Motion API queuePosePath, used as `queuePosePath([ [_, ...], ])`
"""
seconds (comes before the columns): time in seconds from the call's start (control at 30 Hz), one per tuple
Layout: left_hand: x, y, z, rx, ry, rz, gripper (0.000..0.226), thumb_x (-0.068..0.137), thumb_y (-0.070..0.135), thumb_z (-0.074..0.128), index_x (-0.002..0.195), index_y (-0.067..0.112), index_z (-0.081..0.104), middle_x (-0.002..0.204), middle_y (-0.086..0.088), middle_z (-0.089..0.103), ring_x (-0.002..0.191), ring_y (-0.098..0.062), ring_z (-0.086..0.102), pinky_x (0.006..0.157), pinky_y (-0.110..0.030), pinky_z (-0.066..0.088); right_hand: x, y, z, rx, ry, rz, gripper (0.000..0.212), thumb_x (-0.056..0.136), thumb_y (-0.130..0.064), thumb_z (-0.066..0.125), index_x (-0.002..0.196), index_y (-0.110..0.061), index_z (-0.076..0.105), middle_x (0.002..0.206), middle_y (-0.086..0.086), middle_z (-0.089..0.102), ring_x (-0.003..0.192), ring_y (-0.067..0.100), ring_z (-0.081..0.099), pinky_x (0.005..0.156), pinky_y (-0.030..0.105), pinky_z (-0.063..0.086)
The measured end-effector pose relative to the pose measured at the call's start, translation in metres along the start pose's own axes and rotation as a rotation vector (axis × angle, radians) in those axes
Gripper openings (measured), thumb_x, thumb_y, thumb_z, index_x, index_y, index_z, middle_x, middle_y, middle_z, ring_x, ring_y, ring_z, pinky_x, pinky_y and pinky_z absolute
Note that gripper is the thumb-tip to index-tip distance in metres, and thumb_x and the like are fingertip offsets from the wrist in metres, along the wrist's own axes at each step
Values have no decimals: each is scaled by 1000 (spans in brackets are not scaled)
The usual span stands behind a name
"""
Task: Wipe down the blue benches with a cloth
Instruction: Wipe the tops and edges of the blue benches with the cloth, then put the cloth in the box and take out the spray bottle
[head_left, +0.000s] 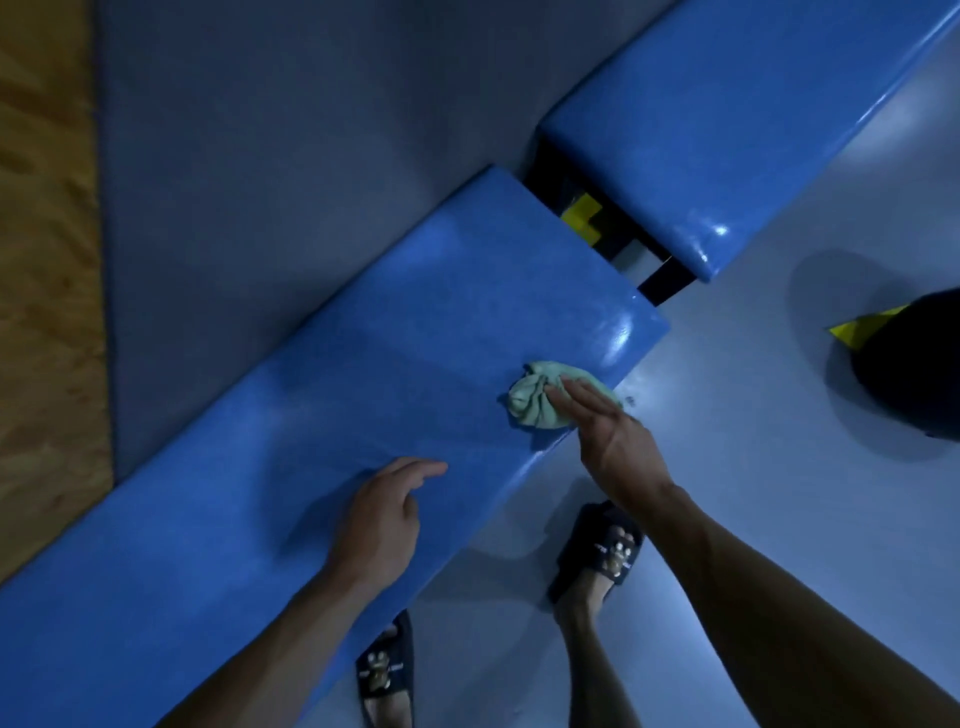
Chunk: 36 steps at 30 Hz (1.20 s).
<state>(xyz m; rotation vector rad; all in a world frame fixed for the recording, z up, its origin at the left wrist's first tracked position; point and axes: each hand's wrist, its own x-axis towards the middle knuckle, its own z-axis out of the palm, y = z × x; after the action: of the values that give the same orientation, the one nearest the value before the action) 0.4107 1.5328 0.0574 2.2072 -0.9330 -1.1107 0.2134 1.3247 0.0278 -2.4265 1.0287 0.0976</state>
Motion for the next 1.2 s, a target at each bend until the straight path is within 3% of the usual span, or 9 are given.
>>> queuePosePath([
  [0.23,45,97,56,53,-22,7,63,84,-15,35,118,29,65,117,21,59,106,2,56,97,-15,42,40,78,-59,153,61,139,55,94,-3,45,142,-29,48,149,-1,45,134,21,47,103,35,44],
  [0.33,62,153,70,97,-23,43,60,85,-13,38,119,29,66,115,19,61,102,0,59,94,-17,44,37,115,-107,362,110,368,52,93,-2,46,140,-26,52,125,9,65,96,25,68,84,27,53],
  [0.4,72,198,78,109,-23,64,57,87,-10,40,118,31,66,113,20,62,99,4,60,90,-12,44,26,138,-150,533,150,446,52,91,0,47,135,-24,57,97,8,72,68,19,67,67,19,52],
  [0.5,87,273,90,44,-23,121,50,88,-9,45,114,27,68,110,19,66,98,12,59,89,-6,42,6,163,-218,783,186,503,51,85,3,49,123,-28,64,102,-4,72,88,11,67,79,24,53],
  [0.57,95,326,100,-17,-47,186,38,93,-2,51,113,25,68,110,19,68,100,12,60,92,-12,45,-7,176,-261,991,217,552,49,84,3,49,110,-34,68,99,-8,73,87,6,67,71,21,53],
  [0.73,120,455,127,-195,-199,196,20,97,30,58,115,35,65,111,23,69,101,8,63,89,-15,49,-25,206,-348,1404,260,679,27,92,-7,51,100,-23,71,92,11,73,79,24,68,68,36,53],
  [0.9,155,570,151,-333,-327,223,25,90,34,67,114,27,65,113,5,71,102,-2,66,93,-22,50,-17,241,-423,1491,376,632,17,98,-18,54,106,-12,68,100,16,73,91,30,70,77,42,55],
  [1.07,204,653,167,-278,-358,339,43,70,48,75,111,44,60,109,25,68,96,0,66,84,-22,54,18,285,-497,1443,456,666,19,99,-24,54,104,-9,66,95,14,74,87,30,70,76,43,56],
  [1.2,254,711,174,-192,-379,429,65,64,55,82,121,55,50,120,25,61,108,3,59,83,-20,51,59,323,-552,1416,470,689,22,101,-25,50,107,-9,64,98,15,74,94,34,70,86,53,55],
])
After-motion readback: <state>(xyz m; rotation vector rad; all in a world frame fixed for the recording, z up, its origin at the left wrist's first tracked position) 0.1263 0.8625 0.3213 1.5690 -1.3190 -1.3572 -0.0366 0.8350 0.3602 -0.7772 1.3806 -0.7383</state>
